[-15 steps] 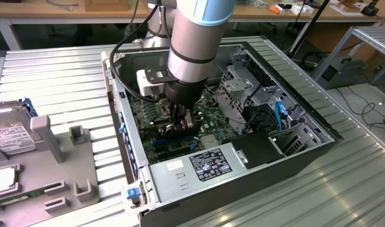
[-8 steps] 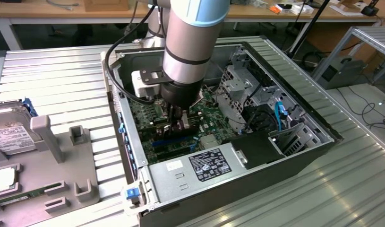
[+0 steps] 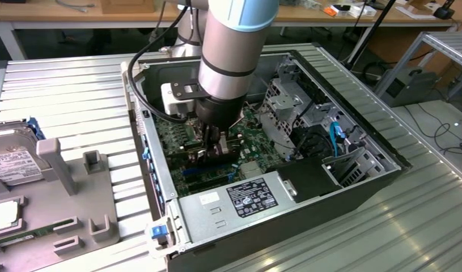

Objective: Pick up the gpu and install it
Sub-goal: 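Insert the gpu into the slot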

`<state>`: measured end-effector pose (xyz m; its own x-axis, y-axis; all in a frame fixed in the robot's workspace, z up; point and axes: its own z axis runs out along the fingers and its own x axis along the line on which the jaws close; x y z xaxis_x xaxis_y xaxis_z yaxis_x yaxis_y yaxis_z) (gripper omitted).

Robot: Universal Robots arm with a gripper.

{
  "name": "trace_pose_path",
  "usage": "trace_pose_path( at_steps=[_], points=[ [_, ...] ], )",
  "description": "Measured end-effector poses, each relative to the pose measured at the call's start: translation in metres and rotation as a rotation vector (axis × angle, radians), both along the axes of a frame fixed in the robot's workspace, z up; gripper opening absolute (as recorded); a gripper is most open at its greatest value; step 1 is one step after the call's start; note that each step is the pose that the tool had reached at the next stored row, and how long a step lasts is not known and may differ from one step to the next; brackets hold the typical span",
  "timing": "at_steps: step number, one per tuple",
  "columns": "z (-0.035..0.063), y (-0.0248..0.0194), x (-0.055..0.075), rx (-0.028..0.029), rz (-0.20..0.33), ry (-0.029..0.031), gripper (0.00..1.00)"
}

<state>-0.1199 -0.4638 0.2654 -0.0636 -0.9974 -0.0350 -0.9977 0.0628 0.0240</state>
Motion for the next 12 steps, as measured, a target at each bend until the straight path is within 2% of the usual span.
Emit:
trace_pose_path(
  at_steps=[6,10,12],
  points=[
    [-0.0001,0.0004,0.0001,0.0000,-0.026,0.0000,0.27],
    [-0.0001,0.0004,0.0003,0.0000,-0.025,-0.0001,0.27],
    [-0.0001,0.0004,0.0002,0.0001,-0.003,-0.0001,0.27]
  ],
)
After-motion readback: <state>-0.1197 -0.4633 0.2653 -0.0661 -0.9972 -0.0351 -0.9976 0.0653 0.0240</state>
